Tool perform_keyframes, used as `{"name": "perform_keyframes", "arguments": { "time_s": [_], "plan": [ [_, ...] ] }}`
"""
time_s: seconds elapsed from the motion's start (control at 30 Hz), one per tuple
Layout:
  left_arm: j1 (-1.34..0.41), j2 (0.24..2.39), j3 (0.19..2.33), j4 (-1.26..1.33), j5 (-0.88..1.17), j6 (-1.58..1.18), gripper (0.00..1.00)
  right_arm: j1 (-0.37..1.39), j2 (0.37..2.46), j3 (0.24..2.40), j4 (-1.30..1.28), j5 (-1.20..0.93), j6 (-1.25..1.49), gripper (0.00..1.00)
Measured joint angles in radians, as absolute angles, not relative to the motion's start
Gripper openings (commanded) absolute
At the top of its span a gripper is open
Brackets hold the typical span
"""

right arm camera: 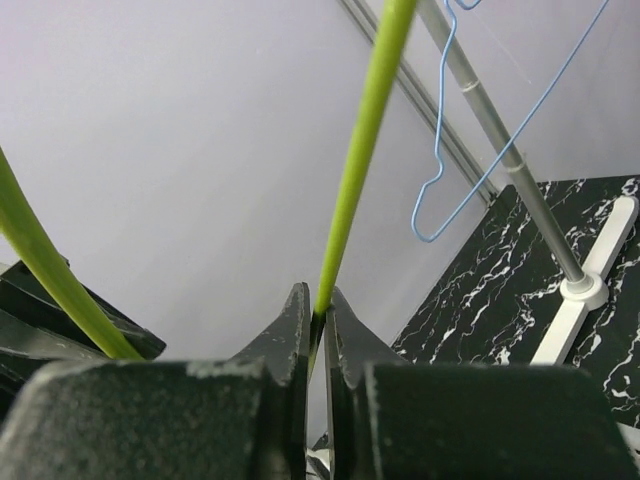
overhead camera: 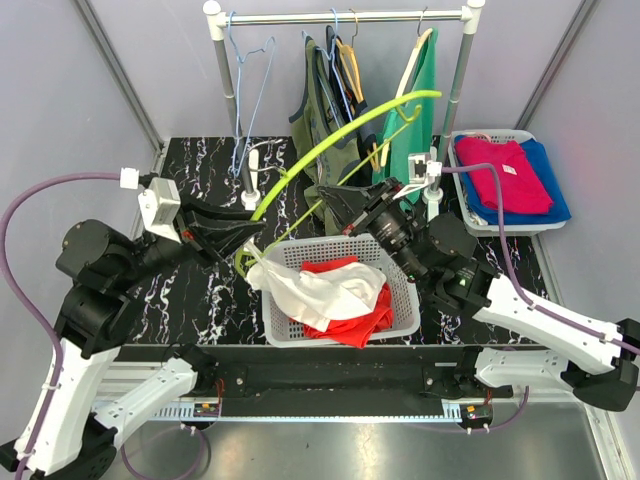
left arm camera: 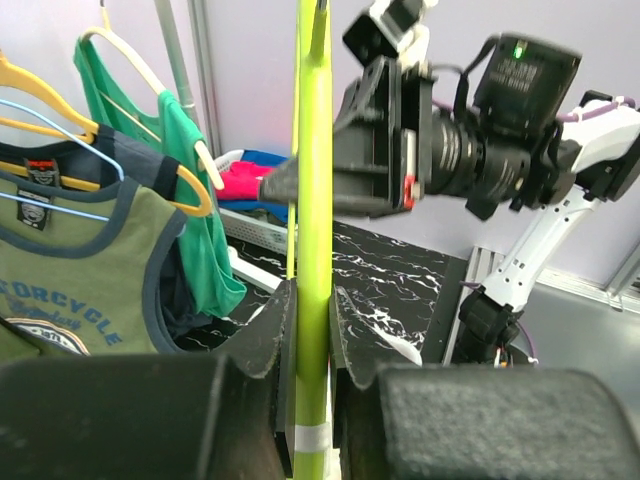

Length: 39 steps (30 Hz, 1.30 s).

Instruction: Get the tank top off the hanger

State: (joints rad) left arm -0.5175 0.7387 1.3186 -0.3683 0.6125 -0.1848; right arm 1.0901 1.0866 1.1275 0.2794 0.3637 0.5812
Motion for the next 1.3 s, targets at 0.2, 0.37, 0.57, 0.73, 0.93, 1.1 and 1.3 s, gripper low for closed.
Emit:
{"name": "perform_keyframes", "arguments": {
  "time_s": [0.2, 0.37, 0.57, 0.73, 0.93, 1.1, 1.3],
  "plan": [
    [-0.516, 0.727, 1.260, -0.342, 0.626, -0.196, 0.00, 1.087, 1.084, 1.144, 0.225, 0.389, 0.559, 0.06],
    [-0.514, 0.728, 1.254, -0.342, 0.633, -0.208, 0.00, 1.085, 1.095, 1.144, 0.220, 0.397, 0.562, 0.06],
    [-0.512, 0.742, 1.248, -0.334, 0.659, -0.223, 0.00, 1.074, 1.141, 1.212, 0.186, 0.409, 0.533, 0.05],
    [-0.526, 0.772, 1.230, -0.294, 0.692, -0.235, 0.00, 1.073, 1.108, 1.254, 0.102, 0.434, 0.455, 0.06],
    [-0.579, 0.907, 1.282, -0.266, 0.708, -0.221, 0.00, 1.073, 0.988, 1.250, -0.002, 0.498, 0.386, 0.07],
    [-0.625, 1.038, 1.369, -0.256, 0.707, -0.203, 0.00, 1.073, 0.900, 1.240, -0.061, 0.544, 0.340, 0.08],
    [-0.641, 1.127, 1.436, -0.283, 0.682, -0.168, 0.00, 1.073, 0.876, 1.237, -0.097, 0.583, 0.318, 0.12]
  ]
}}
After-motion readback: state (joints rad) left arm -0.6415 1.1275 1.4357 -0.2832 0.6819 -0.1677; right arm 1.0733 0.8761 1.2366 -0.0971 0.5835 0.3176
